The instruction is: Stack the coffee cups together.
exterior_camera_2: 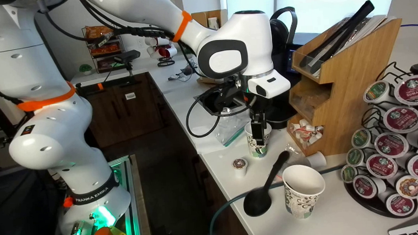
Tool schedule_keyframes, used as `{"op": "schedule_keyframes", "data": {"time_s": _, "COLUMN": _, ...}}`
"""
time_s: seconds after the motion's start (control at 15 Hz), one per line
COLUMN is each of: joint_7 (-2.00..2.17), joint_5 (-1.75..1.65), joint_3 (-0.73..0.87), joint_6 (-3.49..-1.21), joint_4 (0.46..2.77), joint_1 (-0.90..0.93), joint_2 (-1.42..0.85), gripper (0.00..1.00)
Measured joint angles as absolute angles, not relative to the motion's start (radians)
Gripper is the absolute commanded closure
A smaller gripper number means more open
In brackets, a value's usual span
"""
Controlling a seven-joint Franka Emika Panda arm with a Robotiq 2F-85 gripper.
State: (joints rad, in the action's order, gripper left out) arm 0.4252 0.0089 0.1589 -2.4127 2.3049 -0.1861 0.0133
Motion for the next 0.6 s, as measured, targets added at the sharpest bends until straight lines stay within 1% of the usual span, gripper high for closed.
{"op": "schedule_keyframes", "data": {"time_s": 0.2, "joint_7": 0.425, "joint_5": 0.013, "joint_3": 0.158, "joint_6": -2.413, "joint_4": 2.305, "joint_1": -0.184, "joint_2": -0.001, "gripper": 0.69}}
{"op": "schedule_keyframes", "data": {"time_s": 0.47, "joint_7": 0.425, "joint_5": 0.023, "joint_3": 0.158, "joint_6": -2.413, "joint_4": 2.304, "joint_1": -0.18, "joint_2": -0.022, "gripper": 0.99}}
{"op": "schedule_keyframes", "data": {"time_s": 0.6, "joint_7": 0.424, "joint_5": 0.027, "joint_3": 0.158, "joint_6": -2.413, "joint_4": 2.304, "joint_1": -0.177, "joint_2": -0.024, "gripper": 1.0}}
